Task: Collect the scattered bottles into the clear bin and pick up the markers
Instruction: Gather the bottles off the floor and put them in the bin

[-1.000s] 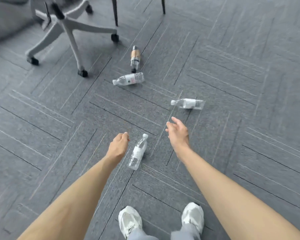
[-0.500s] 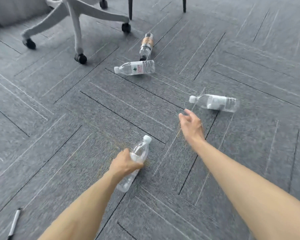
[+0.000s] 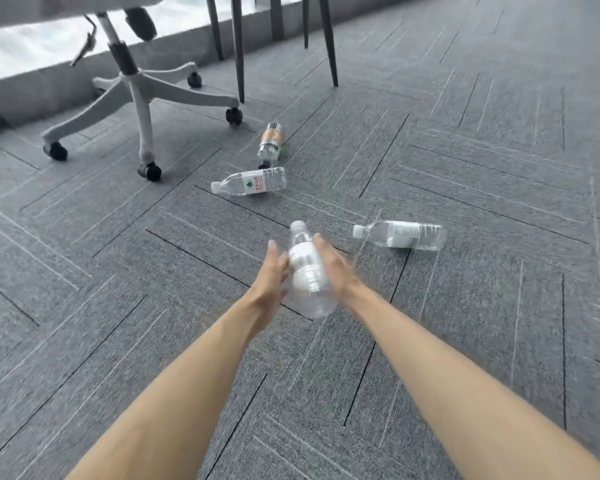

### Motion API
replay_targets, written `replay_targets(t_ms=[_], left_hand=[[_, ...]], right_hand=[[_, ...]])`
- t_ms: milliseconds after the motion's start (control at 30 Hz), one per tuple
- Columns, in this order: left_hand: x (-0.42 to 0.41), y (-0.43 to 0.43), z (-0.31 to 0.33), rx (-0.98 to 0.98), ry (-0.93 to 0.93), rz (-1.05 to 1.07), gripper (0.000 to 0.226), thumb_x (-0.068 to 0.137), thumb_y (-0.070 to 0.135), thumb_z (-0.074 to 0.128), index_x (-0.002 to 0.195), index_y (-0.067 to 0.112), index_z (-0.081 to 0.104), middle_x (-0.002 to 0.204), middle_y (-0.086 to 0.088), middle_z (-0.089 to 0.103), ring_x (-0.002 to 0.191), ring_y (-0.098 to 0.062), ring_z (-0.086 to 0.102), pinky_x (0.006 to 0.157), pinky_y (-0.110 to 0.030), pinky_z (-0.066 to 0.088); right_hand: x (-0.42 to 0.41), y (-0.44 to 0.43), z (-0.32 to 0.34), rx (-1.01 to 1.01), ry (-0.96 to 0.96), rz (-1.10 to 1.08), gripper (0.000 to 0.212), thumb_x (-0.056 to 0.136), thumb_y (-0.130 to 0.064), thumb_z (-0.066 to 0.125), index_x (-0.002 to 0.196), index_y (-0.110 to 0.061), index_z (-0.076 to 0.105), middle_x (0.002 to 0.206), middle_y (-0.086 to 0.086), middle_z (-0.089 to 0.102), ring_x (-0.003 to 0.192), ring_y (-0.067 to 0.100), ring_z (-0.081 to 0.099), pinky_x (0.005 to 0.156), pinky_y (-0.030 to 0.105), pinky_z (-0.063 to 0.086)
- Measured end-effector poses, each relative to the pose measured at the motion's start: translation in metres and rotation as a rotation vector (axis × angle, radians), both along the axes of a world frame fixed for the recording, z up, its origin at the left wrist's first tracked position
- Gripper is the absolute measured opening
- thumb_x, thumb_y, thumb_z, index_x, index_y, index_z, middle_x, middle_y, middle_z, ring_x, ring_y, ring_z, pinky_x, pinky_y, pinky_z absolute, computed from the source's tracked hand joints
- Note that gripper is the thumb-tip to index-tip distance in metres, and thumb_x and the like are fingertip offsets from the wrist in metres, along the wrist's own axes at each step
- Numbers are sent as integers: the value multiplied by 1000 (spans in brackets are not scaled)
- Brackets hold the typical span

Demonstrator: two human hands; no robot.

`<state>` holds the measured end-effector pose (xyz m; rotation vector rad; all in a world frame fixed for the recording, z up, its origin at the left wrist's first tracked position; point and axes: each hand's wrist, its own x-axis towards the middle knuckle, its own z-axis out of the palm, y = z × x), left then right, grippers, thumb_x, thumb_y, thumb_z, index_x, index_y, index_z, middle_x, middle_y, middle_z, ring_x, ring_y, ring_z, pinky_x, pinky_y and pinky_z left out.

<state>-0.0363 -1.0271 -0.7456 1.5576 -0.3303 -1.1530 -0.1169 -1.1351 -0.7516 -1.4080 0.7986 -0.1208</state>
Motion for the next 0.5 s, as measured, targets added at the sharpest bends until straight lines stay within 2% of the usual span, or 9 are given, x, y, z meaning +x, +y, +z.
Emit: replay_targets(t_ms=[33, 100, 167, 233, 367, 433, 500], left_hand=[[-4, -8, 2, -20, 18, -25, 83, 91, 69, -1, 149, 21, 33, 153, -7, 38, 143, -26, 31, 119, -52, 13], [-7, -18, 5, -42, 47, -49, 82, 91, 68, -4, 154, 20, 19, 160, -4, 22, 148, -21, 18, 121, -47, 1], [-9, -25, 5, -40, 51, -79, 80, 92, 68, -2, 154, 20, 16, 160, -3, 21, 148, -18, 17, 119, -43, 4], [-10, -31, 2, -21, 19, -99, 76, 94, 65, 2, 154, 22, 19, 159, -2, 26, 147, -18, 21, 118, -43, 9], [-14, -44, -9, 72, -96, -118, 67, 99, 57, 11, 152, 19, 25, 155, -3, 35, 142, -22, 33, 116, -45, 21], [-15, -55, -14, 111, -143, -123, 64, 100, 54, 16, 150, 16, 30, 153, -4, 39, 139, -23, 38, 114, -44, 27], [-18, -72, -17, 137, -180, -127, 62, 102, 50, 19, 148, 13, 35, 150, -6, 43, 136, -23, 41, 112, -45, 29]], right_hand=[[-2, 0, -1, 2, 6, -20, 74, 93, -66, 43, 149, -18, 33, 131, 14, 59, 101, 28, 66, 77, 41, 59], [-11, -6, -5, 25, 41, -99, 90, 82, -64, 63, 152, -23, 25, 132, 13, 57, 103, 26, 67, 72, 36, 58], [-23, -15, -11, -32, 61, -151, 82, 84, -45, 70, 151, -24, 27, 123, 9, 61, 96, 23, 68, 70, 35, 56], [-33, -26, -18, -61, 65, -184, 83, 80, -37, 72, 150, -26, 29, 116, 8, 63, 93, 26, 69, 77, 45, 58], [-55, -47, -18, -79, 29, -311, 100, 63, -43, 73, 150, -40, 25, 115, 14, 63, 93, 34, 69, 85, 61, 56], [-72, -64, -19, -134, 71, -379, 105, 59, -57, 73, 150, -37, 24, 118, 7, 62, 100, 31, 66, 90, 61, 53], [-92, -83, -16, -175, 101, -450, 109, 59, -67, 72, 151, -33, 23, 120, 2, 61, 102, 25, 64, 93, 55, 52]])
